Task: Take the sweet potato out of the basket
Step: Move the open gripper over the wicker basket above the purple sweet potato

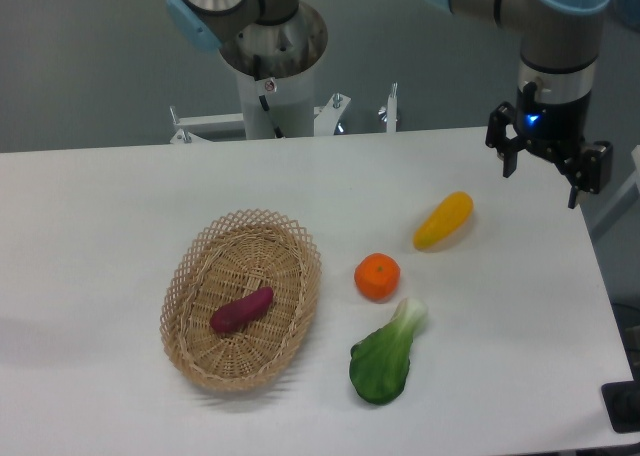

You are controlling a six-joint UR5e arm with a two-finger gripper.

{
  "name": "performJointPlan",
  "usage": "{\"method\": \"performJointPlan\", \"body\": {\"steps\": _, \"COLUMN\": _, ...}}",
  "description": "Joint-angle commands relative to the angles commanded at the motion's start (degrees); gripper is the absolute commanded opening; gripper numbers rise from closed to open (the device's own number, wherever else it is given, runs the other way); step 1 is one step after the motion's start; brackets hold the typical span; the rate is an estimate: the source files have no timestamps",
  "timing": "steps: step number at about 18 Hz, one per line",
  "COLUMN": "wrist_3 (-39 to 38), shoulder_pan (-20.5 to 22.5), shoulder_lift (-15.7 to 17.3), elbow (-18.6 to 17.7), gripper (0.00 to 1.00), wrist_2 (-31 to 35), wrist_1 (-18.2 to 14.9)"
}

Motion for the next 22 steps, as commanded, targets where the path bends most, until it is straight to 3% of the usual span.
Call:
{"method": "performJointPlan", "body": {"steps": 6, "wrist_3": -23.7, "shoulder_pan": -7.7, "shoulder_lift": 1.9, "elbow": -4.7, "gripper": 1.0, "wrist_2": -1.7, "wrist_1": 1.7}}
{"method": "performJointPlan", "body": {"steps": 11, "wrist_3": -44.6, "shoulder_pan": -17.2, "shoulder_lift": 0.8, "elbow": -6.2, "gripper": 1.0, "wrist_2": -1.3, "wrist_1": 1.8}}
{"method": "performJointPlan", "body": {"steps": 13, "wrist_3": -50.3, "shoulder_pan": -20.7, "shoulder_lift": -0.1, "elbow": -7.4, "gripper": 1.0, "wrist_2": -1.2, "wrist_1": 3.8}}
{"method": "performJointPlan", "body": {"steps": 17, "wrist_3": -52.6, "shoulder_pan": -27.9, "shoulder_lift": -5.3, "elbow": -9.1, "gripper": 1.0, "wrist_2": -1.3, "wrist_1": 9.7}}
{"method": "performJointPlan", "body": {"steps": 22, "wrist_3": -51.6, "shoulder_pan": -32.2, "shoulder_lift": -10.4, "elbow": -10.5, "gripper": 1.0, "wrist_2": -1.3, "wrist_1": 12.1}}
